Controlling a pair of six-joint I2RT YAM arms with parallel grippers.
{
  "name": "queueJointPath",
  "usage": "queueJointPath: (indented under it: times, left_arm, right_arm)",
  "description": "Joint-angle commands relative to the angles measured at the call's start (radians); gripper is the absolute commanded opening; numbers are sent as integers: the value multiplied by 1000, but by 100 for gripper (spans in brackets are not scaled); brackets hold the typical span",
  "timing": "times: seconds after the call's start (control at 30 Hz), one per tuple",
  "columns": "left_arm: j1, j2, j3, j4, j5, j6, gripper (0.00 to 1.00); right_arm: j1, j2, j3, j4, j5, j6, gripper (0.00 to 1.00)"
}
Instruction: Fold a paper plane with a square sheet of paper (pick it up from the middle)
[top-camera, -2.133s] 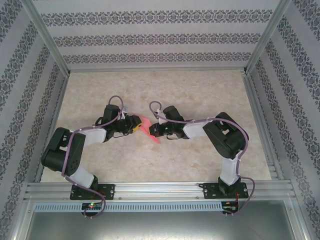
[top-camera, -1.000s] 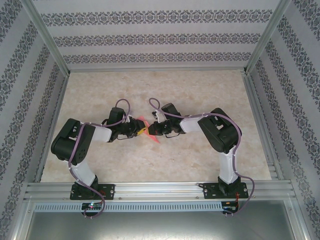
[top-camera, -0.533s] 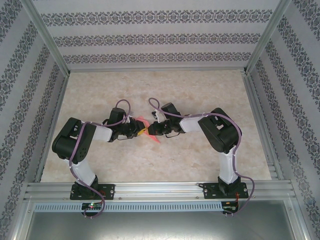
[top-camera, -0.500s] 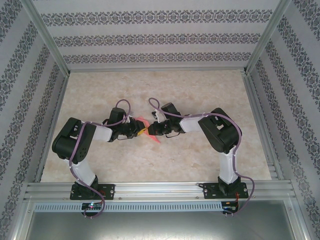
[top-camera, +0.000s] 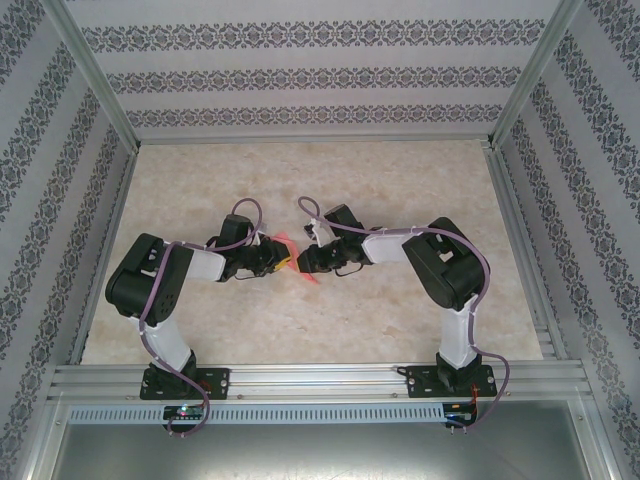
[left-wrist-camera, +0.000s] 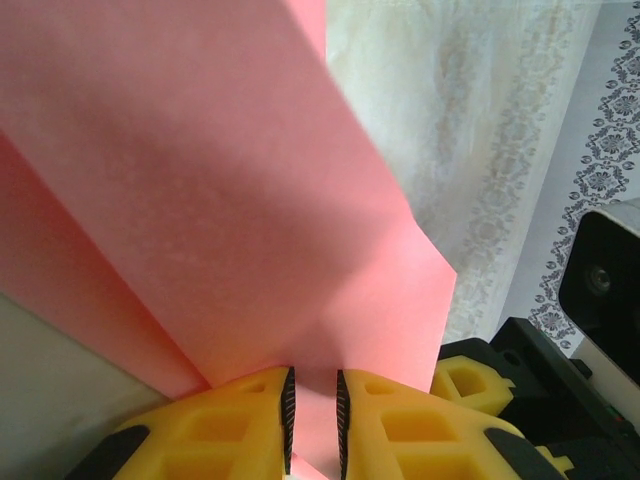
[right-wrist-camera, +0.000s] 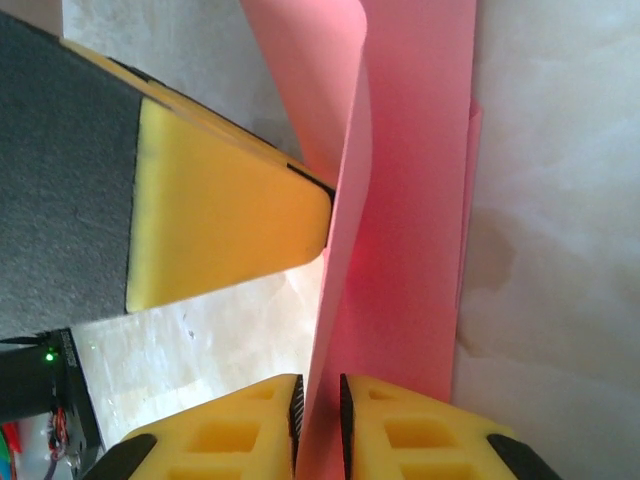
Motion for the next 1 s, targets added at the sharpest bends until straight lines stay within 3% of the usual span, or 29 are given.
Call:
queueJointPath:
  times: [0.0, 0.43, 0.7, 0.97]
  left_arm:
    - [-11, 15, 19, -36, -17, 27, 22]
    - [-10, -21, 13, -24, 6, 34, 23]
    - [-16, -81, -5, -7, 36, 43, 26]
    - [-41, -47, 7, -4, 45, 43, 26]
  right_arm:
    - [-11, -39, 6, -52, 0, -68, 19]
    - [-19, 10, 7, -52, -29, -76, 6]
    - [-10, 34, 11, -58, -24, -62, 6]
    - [-5, 40, 21, -76, -6, -70, 7]
